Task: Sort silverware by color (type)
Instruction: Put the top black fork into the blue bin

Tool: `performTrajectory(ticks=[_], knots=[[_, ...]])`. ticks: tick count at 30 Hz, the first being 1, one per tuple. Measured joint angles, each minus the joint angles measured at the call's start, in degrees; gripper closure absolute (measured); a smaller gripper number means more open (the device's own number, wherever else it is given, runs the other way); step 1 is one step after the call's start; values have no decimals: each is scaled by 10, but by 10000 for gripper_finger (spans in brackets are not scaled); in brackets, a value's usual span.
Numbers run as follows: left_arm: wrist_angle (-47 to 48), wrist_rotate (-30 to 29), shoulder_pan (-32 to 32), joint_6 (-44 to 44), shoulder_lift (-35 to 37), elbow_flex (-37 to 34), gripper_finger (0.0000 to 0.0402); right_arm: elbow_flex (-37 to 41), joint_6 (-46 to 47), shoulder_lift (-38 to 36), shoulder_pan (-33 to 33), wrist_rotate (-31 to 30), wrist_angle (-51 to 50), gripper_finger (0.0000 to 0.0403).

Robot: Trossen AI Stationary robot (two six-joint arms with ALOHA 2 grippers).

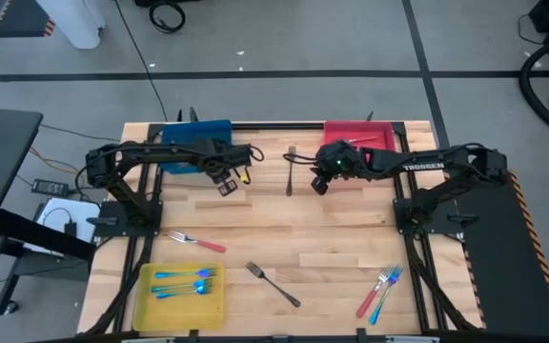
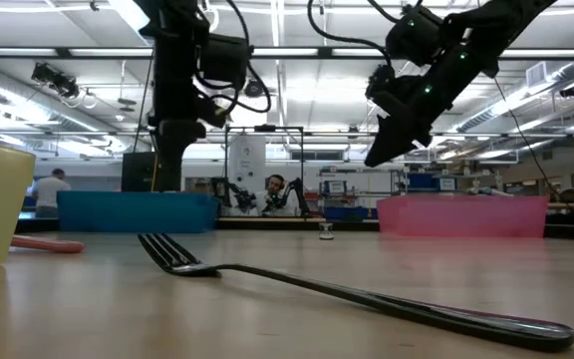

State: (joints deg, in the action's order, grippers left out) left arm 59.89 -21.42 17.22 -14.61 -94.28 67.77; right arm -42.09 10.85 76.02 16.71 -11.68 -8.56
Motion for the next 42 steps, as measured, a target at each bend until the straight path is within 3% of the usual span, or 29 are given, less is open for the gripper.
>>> performTrajectory(ticks=[7,11,14,19,27,33,38,42], knots=[[-14,4,-25,10,0,2,299,0,-46,20,13,-5,78,300],[-81,18,-29,37,0,2,299,0,-53,29,23,-4,106,300],[-135,53,-29,51,-1,2,299,0,-36,37,31,-2,110,300],[-182,55,-29,54,-1,2,299,-4,25,64,40,0,148,300],[-330,87,-18,90,-23,3,299,-24,11,90,37,49,129,300],[-440,138,-9,164,-59,3,299,-40,-5,43,37,49,50,300],[-551,138,4,45,-89,4,299,-40,14,-7,36,48,-17,300],[-583,137,7,-31,-103,11,299,-40,27,-27,30,45,-64,300]])
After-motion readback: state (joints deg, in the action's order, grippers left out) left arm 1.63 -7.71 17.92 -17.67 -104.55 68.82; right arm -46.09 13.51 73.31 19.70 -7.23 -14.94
